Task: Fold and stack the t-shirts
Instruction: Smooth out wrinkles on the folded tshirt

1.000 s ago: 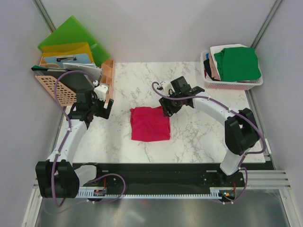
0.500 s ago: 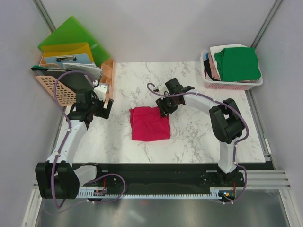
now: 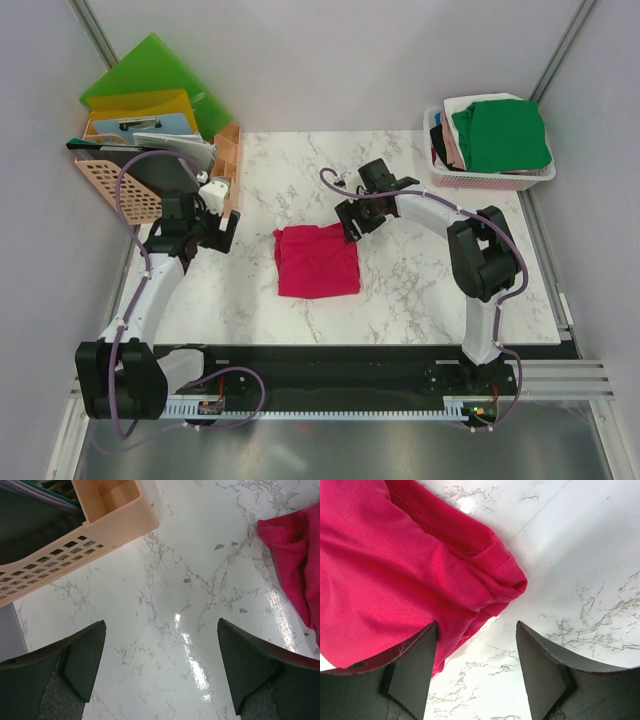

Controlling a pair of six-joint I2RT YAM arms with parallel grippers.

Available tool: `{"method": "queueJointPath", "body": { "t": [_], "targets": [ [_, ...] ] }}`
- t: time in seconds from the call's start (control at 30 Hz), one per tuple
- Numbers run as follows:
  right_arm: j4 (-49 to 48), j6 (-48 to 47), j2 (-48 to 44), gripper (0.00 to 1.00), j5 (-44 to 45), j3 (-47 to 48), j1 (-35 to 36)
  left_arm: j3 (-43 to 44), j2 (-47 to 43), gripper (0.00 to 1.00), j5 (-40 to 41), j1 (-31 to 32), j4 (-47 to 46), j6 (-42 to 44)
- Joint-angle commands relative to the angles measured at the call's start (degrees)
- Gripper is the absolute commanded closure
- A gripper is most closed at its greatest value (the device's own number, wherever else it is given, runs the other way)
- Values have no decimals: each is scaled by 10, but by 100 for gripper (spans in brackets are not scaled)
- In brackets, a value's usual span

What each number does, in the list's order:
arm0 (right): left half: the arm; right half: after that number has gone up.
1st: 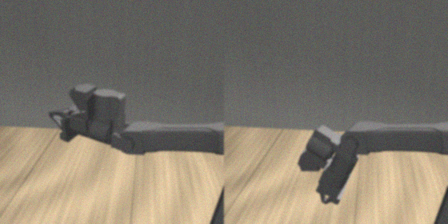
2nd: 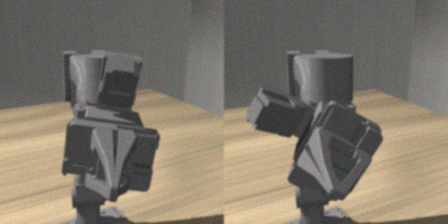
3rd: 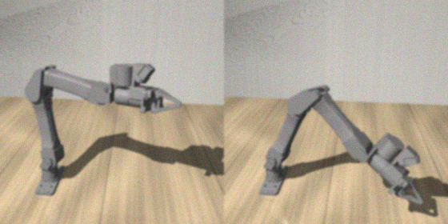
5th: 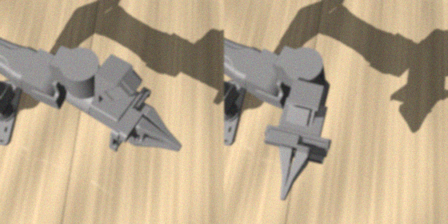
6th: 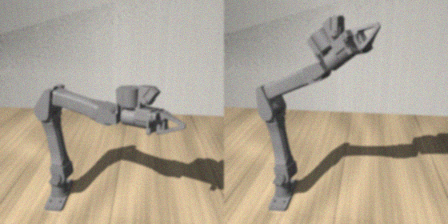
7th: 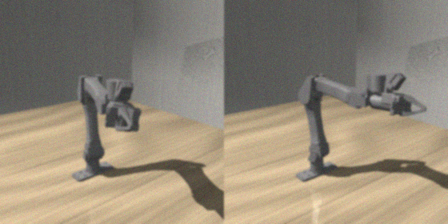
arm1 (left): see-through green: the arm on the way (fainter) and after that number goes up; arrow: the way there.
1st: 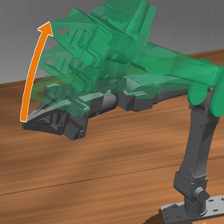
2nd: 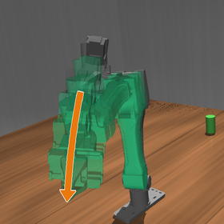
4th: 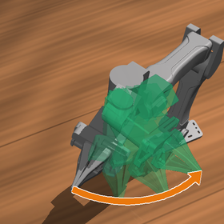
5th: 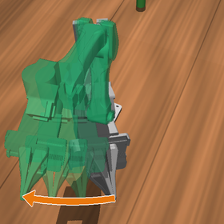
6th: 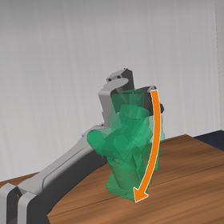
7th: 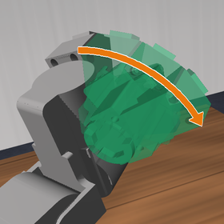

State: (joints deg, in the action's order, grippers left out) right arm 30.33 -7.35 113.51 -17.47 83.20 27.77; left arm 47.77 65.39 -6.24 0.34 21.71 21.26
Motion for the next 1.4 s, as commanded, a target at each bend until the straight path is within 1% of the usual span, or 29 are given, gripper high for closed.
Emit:
{"method": "queueJointPath", "body": {
  "t": [0.0,0.03,0.13,0.37,0.5,0.63,0.87,0.97,1.0,1.03,1.07,1.1,1.37],
  "targets": [
    [-23,-6,-8,30,2,26,0,3,5,1,-10,-3,-19,5],
    [-27,-2,-1,35,3,28,1,3,5,1,-10,-3,-19,5],
    [-30,3,14,39,0,36,1,5,6,1,-10,-3,-19,5],
    [-33,8,15,43,-5,56,0,2,7,2,-9,-3,-19,7],
    [-33,9,30,46,-4,60,0,0,9,2,-11,-3,-19,4],
    [-35,18,42,49,-17,55,1,1,7,2,-4,-3,-19,9],
    [-36,14,36,51,-15,36,1,1,5,2,-5,-3,-20,8],
    [-39,9,36,62,-11,28,0,-1,9,2,-8,-3,-24,5],
    [-40,9,36,76,-11,27,1,-1,9,2,-8,-2,-23,5],
    [-39,9,38,83,-12,24,0,-2,8,2,-6,-3,-23,5],
    [-39,9,38,88,-13,24,0,-4,8,2,-5,-3,-23,5],
    [-38,9,38,99,-13,23,0,-3,7,2,-4,-3,-23,6],
    [-38,-6,14,100,22,36,0,-5,8,2,-5,-3,-23,8]
  ]
}}
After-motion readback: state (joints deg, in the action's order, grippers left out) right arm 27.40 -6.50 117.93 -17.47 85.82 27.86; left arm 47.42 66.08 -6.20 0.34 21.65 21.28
